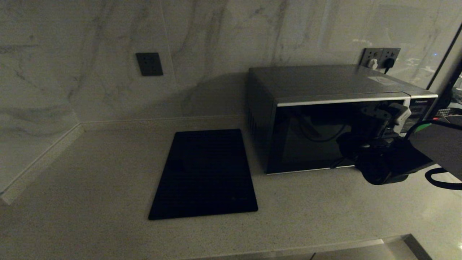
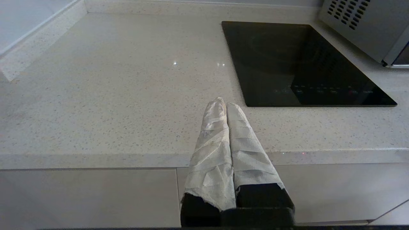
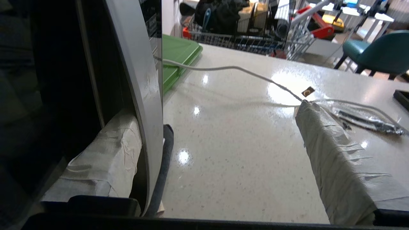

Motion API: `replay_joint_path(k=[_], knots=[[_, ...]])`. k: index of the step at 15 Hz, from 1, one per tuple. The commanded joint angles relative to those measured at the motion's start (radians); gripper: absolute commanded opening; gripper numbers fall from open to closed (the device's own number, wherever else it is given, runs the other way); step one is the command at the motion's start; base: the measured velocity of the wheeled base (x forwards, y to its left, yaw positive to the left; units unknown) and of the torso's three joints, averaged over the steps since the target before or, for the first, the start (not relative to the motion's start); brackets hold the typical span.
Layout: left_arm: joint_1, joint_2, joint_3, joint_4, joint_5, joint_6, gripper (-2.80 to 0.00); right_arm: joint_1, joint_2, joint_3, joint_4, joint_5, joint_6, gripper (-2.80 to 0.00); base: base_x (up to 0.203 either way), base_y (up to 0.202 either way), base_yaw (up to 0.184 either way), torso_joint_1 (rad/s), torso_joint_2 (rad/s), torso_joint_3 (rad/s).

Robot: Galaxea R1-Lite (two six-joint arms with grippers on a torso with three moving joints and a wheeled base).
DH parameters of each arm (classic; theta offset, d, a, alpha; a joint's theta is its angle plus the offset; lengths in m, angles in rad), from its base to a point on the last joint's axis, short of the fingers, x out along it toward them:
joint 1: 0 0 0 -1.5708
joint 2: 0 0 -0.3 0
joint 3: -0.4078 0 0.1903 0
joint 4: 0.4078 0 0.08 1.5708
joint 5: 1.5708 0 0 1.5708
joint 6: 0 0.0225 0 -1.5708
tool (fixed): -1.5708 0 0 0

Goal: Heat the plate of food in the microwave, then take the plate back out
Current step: Open the microwave oven

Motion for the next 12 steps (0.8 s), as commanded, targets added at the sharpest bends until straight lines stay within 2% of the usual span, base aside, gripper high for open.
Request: replay_joint_path(k=[1, 4, 6, 7, 12], knots=[[0.0, 0.002, 0.0, 0.0, 0.001, -0.001, -2.8, 0.0, 0.0, 0.029, -0.004, -0.012, -0.002, 0.0, 0.0, 0.0, 0.0, 0.0, 0.0, 0.0], [0.0, 0.002, 0.0, 0.0, 0.001, -0.001, -2.8, 0.008, -0.036, 0.129, -0.003, -0.012, -0.043, 0.0, 0.0, 0.0, 0.0, 0.0, 0.0, 0.0], [0.0, 0.002, 0.0, 0.0, 0.002, -0.001, -2.8, 0.012, -0.078, 0.225, -0.005, -0.012, -0.114, 0.0, 0.0, 0.0, 0.0, 0.0, 0.0, 0.0], [0.0, 0.002, 0.0, 0.0, 0.001, -0.001, -2.8, 0.012, -0.089, 0.24, -0.005, -0.012, -0.151, 0.0, 0.0, 0.0, 0.0, 0.0, 0.0, 0.0], [0.0, 0.002, 0.0, 0.0, 0.001, -0.001, -2.8, 0.012, -0.084, 0.213, -0.014, -0.012, -0.152, 0.0, 0.0, 0.0, 0.0, 0.0, 0.0, 0.0]])
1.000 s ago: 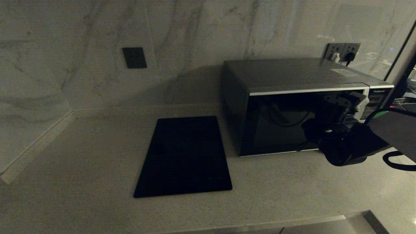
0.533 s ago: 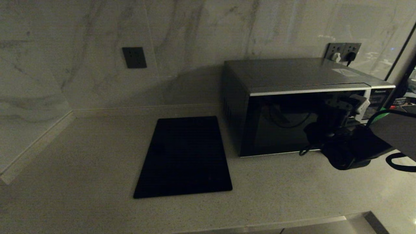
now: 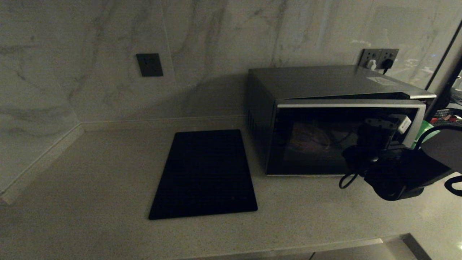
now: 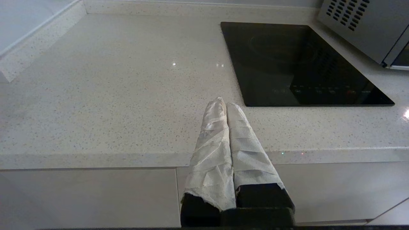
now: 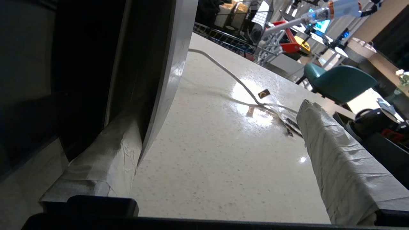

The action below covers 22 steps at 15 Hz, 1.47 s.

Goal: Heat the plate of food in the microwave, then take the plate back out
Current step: Open the microwave oven

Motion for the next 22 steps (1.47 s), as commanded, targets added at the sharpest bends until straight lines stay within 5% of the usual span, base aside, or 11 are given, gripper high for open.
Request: replay_joint_path(k=[1, 7, 15, 18, 19, 22], knots=[[0.0, 0.002, 0.0, 0.0, 0.001, -0.001, -2.8, 0.001, -0.003, 0.004, -0.04, -0.007, -0.003, 0.0, 0.0, 0.0, 0.0, 0.0, 0.0, 0.0], [0.0, 0.002, 0.0, 0.0, 0.001, -0.001, -2.8, 0.074, -0.054, 0.072, -0.16, -0.007, -0.01, 0.0, 0.0, 0.0, 0.0, 0.0, 0.0, 0.0], [0.0, 0.002, 0.0, 0.0, 0.001, -0.001, -2.8, 0.294, -0.346, 0.087, -0.167, -0.007, -0.03, 0.0, 0.0, 0.0, 0.0, 0.0, 0.0, 0.0], [0.0, 0.002, 0.0, 0.0, 0.001, -0.001, -2.8, 0.325, -0.535, 0.147, -0.164, -0.004, -0.147, 0.0, 0.0, 0.0, 0.0, 0.0, 0.0, 0.0], [0.0, 0.002, 0.0, 0.0, 0.001, -0.001, -2.8, 0.327, -0.607, 0.165, -0.164, 0.013, -0.232, -2.8, 0.0, 0.0, 0.0, 0.0, 0.0, 0.0], [0.0, 0.002, 0.0, 0.0, 0.001, -0.001, -2.8, 0.33, -0.778, 0.189, -0.163, 0.049, -0.49, -2.8, 0.0, 0.0, 0.0, 0.0, 0.0, 0.0]])
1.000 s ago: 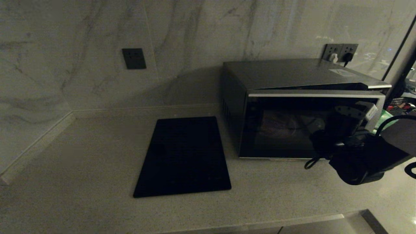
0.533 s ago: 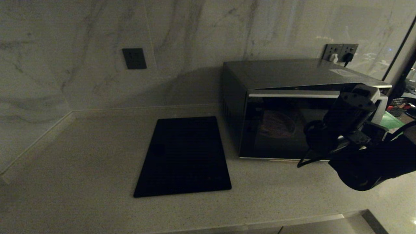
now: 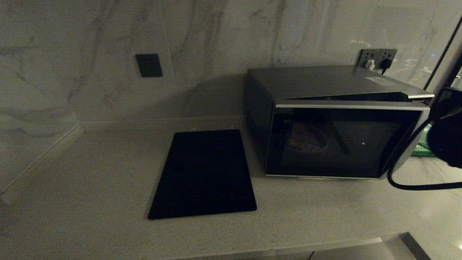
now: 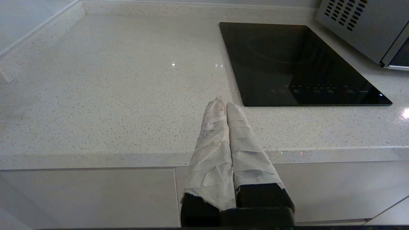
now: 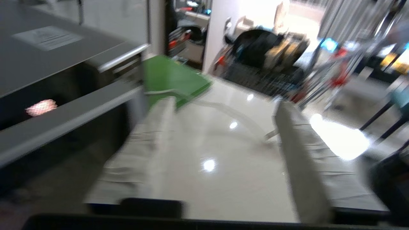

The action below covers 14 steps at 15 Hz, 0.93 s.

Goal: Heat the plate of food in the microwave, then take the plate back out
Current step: Open the microwave oven

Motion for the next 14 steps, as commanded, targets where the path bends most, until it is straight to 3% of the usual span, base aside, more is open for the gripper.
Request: replay_joint_path(k=[1, 2, 4, 5, 8, 10, 14], knots=[[0.001, 0.002, 0.0, 0.0, 0.0, -0.001, -2.8, 0.004, -0.184, 0.018, -0.004, 0.006, -0.193, -2.8, 0.0, 0.0, 0.0, 0.0, 0.0, 0.0], [0.001, 0.002, 0.0, 0.0, 0.0, -0.001, -2.8, 0.007, -0.234, 0.024, 0.001, 0.023, -0.284, -2.8, 0.0, 0.0, 0.0, 0.0, 0.0, 0.0], [0.001, 0.002, 0.0, 0.0, 0.0, -0.001, -2.8, 0.02, -0.327, 0.028, 0.011, 0.133, -0.468, -2.8, 0.0, 0.0, 0.0, 0.0, 0.0, 0.0], [0.001, 0.002, 0.0, 0.0, 0.001, -0.001, -2.8, 0.035, -0.349, 0.027, 0.015, 0.195, -0.506, -2.8, 0.0, 0.0, 0.0, 0.0, 0.0, 0.0], [0.001, 0.002, 0.0, 0.0, 0.0, -0.001, -2.8, 0.037, -0.349, -0.023, 0.059, 0.201, -0.529, -2.8, 0.0, 0.0, 0.0, 0.0, 0.0, 0.0], [0.001, 0.002, 0.0, 0.0, 0.0, -0.001, -2.8, 0.039, -0.339, -0.129, 0.145, 0.201, -0.537, -2.8, 0.0, 0.0, 0.0, 0.0, 0.0, 0.0], [0.001, 0.002, 0.0, 0.0, 0.002, -0.001, -2.8, 0.033, -0.335, -0.401, 0.544, 0.206, -0.54, -2.8, 0.0, 0.0, 0.0, 0.0, 0.0, 0.0]])
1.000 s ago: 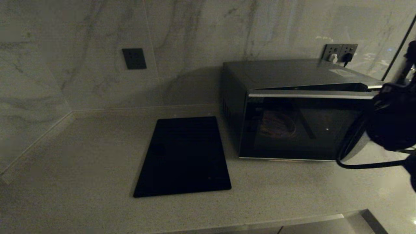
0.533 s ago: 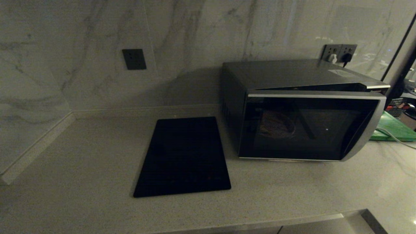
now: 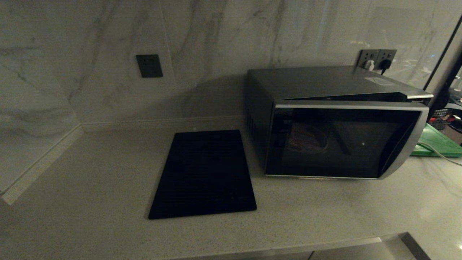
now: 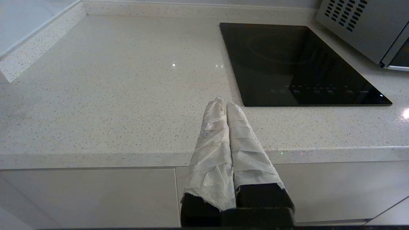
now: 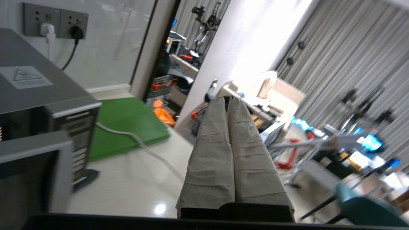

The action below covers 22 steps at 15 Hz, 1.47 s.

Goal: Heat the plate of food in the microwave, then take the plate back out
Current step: Open the microwave oven

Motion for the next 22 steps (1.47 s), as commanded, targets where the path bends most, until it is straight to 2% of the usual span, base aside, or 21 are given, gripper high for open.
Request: replay_joint_path(k=[1, 2, 5, 6, 7, 8, 9, 11, 13, 16, 17, 19, 22], knots=[[0.0, 0.002, 0.0, 0.0, 0.0, -0.001, -2.8, -0.018, 0.005, -0.165, 0.266, 0.014, -0.006, -2.8, 0.0, 0.0, 0.0, 0.0, 0.0, 0.0], [0.0, 0.002, 0.0, 0.0, 0.0, -0.001, -2.8, -0.049, 0.005, -0.222, 0.39, 0.044, -0.006, -2.8, 0.0, 0.0, 0.0, 0.0, 0.0, 0.0], [0.0, 0.002, 0.0, 0.0, 0.001, -0.001, -2.8, -0.217, -0.007, -0.396, 0.876, 0.165, -0.005, -2.8, 0.0, 0.0, 0.0, 0.0, 0.0, 0.0], [0.0, 0.002, 0.0, 0.0, 0.0, -0.001, -2.8, -0.297, -0.013, -0.432, 0.993, 0.242, -0.005, -2.8, 0.0, 0.0, 0.0, 0.0, 0.0, 0.0], [0.0, 0.002, 0.0, 0.0, 0.002, -0.001, -2.8, -0.378, -0.017, -0.448, 1.044, 0.355, -0.002, -2.8, 0.0, 0.0, 0.0, 0.0, 0.0, 0.0], [0.0, 0.002, 0.0, 0.0, 0.0, -0.001, -2.8, -0.459, -0.017, -0.453, 1.071, 0.51, 0.028, -2.8, 0.0, 0.0, 0.0, 0.0, 0.0, 0.0], [0.0, 0.002, 0.0, 0.0, 0.0, -0.001, -2.8, -0.512, -0.014, -0.448, 1.092, 0.649, 0.117, -2.8, 0.0, 0.0, 0.0, 0.0, 0.0, 0.0], [0.0, 0.002, 0.0, 0.0, 0.0, -0.001, -2.8, -0.566, 0.002, -0.45, 1.151, 0.884, 0.466, -2.8, 0.0, 0.0, 0.0, 0.0, 0.0, 0.0], [0.0, 0.002, 0.0, 0.0, 0.0, -0.001, -2.8, -0.584, 0.03, -0.491, 1.226, 1.012, 0.795, -2.8, 0.0, 0.0, 0.0, 0.0, 0.0, 0.0], [0.0, 0.002, 0.0, 0.0, 0.0, -0.001, -2.8, -0.578, 0.142, -0.62, 1.384, 1.087, 1.25, -2.8, 0.0, 0.0, 0.0, 0.0, 0.0, 0.0], [0.0, 0.002, 0.0, 0.0, 0.0, -0.001, -2.8, -0.553, 0.2, -0.685, 1.46, 1.096, 1.375, -2.8, 0.0, 0.0, 0.0, 0.0, 0.0, 0.0], [0.0, 0.002, 0.0, 0.0, 0.0, -0.001, -2.8, -0.494, 0.302, -0.785, 1.604, 1.104, 1.546, -2.8, 0.0, 0.0, 0.0, 0.0, 0.0, 0.0], [0.0, 0.002, 0.0, 0.0, 0.0, -0.001, -2.8, -0.475, 0.451, -0.857, 1.716, 1.099, 1.71, -2.8, 0.0, 0.0, 0.0, 0.0, 0.0, 0.0]])
